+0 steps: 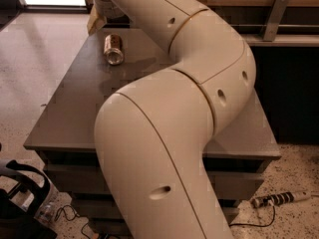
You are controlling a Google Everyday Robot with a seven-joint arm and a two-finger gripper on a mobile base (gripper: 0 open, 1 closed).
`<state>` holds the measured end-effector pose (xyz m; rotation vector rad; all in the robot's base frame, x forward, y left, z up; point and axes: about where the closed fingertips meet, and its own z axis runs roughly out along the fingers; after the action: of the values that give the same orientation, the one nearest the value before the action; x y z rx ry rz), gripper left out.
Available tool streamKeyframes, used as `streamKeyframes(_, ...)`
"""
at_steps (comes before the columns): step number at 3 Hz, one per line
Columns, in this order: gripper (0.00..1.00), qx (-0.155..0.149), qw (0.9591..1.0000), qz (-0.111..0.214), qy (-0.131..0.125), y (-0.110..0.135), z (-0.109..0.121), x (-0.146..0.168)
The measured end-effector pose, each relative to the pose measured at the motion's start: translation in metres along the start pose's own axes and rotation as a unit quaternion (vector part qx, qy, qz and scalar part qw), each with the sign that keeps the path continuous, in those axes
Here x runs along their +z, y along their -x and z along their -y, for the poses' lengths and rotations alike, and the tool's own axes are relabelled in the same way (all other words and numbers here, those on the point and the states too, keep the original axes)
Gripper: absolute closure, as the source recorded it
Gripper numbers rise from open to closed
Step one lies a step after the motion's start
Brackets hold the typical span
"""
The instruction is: Place orange can upright
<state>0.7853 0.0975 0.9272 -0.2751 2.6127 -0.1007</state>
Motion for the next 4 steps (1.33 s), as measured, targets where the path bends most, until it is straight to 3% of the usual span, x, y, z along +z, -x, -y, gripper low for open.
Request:
streamKeyframes(2,0.00,-0.025,0.9988,-0.034,0.026,-0.003,-0.006,0.016)
streamKeyframes(4,0.00,-0.038,0.9973,-0.047,0.041,-0.002,-0.016,0.028)
